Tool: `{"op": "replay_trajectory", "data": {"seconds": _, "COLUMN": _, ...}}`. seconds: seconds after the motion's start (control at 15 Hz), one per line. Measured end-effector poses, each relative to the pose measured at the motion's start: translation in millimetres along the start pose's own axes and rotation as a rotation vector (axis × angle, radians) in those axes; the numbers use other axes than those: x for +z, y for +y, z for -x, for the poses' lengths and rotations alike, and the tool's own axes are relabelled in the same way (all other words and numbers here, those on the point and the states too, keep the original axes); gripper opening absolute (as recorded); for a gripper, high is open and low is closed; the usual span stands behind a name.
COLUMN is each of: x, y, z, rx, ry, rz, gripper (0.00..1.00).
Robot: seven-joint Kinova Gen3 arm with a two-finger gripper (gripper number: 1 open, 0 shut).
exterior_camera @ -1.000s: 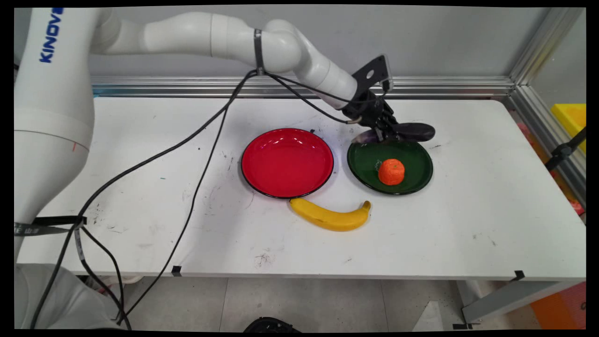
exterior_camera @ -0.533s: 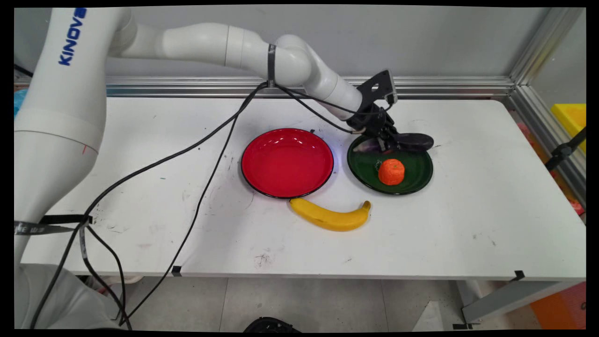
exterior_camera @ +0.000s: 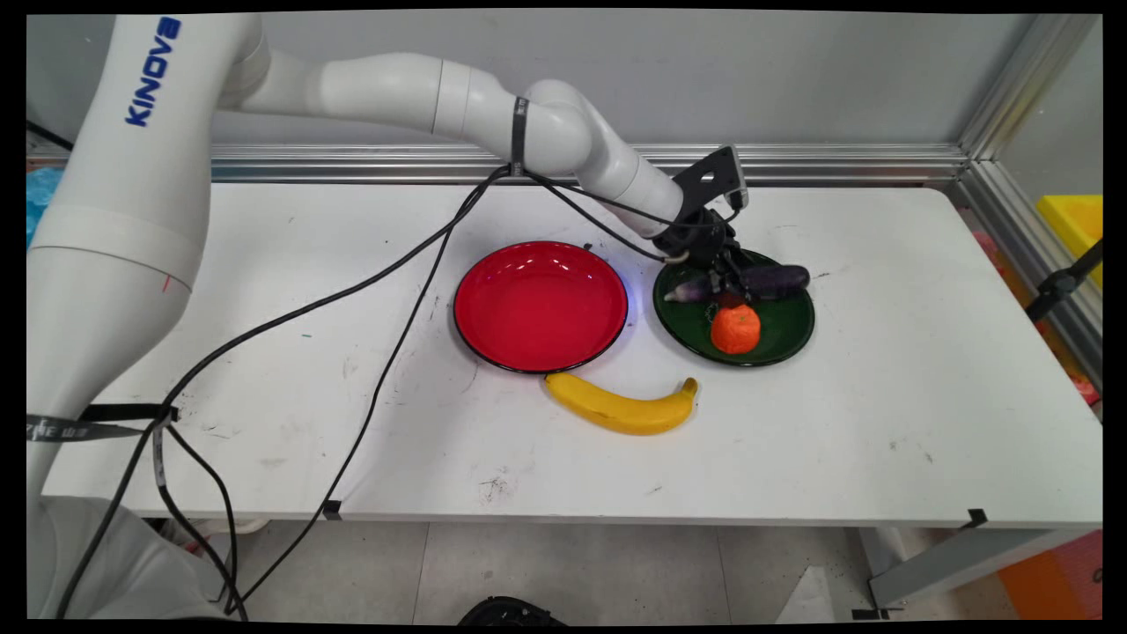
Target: Place the picked object on the green plate
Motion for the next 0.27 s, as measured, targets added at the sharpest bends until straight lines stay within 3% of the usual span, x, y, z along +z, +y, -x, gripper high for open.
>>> {"op": "replay_trajectory", "data": {"seconds": 0.27, "x": -8.0, "y": -0.2, "z": -6.0, "rx": -0.003, "ry": 0.010, "rz": -0.007, "gripper": 1.00}}
